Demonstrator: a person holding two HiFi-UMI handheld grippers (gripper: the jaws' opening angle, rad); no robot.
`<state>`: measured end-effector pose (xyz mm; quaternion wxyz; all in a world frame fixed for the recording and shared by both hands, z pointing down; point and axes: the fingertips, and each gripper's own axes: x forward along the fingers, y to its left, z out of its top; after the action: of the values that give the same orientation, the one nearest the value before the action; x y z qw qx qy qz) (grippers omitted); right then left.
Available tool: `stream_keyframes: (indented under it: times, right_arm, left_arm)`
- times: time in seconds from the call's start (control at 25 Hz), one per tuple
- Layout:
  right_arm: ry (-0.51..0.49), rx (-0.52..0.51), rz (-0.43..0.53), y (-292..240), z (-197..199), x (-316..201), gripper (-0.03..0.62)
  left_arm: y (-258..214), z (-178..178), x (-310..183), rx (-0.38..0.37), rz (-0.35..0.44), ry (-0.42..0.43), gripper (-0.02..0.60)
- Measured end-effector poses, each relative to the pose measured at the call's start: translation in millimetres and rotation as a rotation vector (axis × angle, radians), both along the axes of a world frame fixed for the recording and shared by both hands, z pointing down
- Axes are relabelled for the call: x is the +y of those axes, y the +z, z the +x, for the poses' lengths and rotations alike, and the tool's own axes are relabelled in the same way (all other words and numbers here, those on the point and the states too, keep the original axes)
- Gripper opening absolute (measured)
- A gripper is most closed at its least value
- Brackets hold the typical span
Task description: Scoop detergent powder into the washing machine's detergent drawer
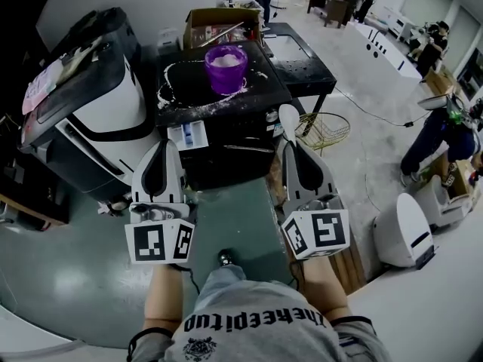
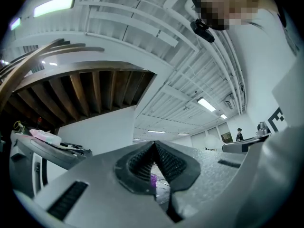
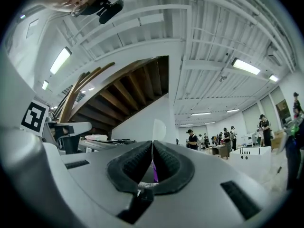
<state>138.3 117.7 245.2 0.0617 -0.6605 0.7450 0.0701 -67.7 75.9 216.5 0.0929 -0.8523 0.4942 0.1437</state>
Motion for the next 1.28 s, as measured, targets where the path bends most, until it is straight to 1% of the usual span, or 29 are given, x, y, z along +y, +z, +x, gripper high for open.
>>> stream_keyframes:
  times: [0.24,0.44,0.6,0.76,0.88,1.04,1.16,1.28]
  right_arm:
    - [0.024,-0.028,-0.005,1,-8,-46,0.006]
    - [0.036,-0.057,0.005,-1,-16,-74,0.006]
    - [0.044,-0.082,0.006,3,-25,-88,0.006]
    - [0.05,-0.087,0.002,9,-33,-100,0.006]
    - [0.047,-0.113,-0.002,16,-33,-107,0.007]
    - [0.055,-0.073,-0.025,8,-38,-122,0.006]
    - [0.054,-0.072,-0.023,7,-35,-137,0.007]
    - [0.049,-0.079,-0.021,6,-30,-155,0.007]
  left_arm:
    - [-3,-12,-51,0.002,0.007,0.019,0.003]
    - [-7,-22,-80,0.015,0.021,0.052,0.003]
    - [-7,-32,-97,0.014,0.023,0.068,0.003]
    - [-2,-44,-113,0.023,0.016,0.06,0.003]
    - [0,-48,-123,0.031,0.005,0.059,0.003]
    - [3,-54,-139,0.044,-0.006,0.047,0.003]
    - [6,-55,-155,0.057,-0.02,0.047,0.003]
    - [5,-50,-170,0.054,-0.015,0.049,0.003]
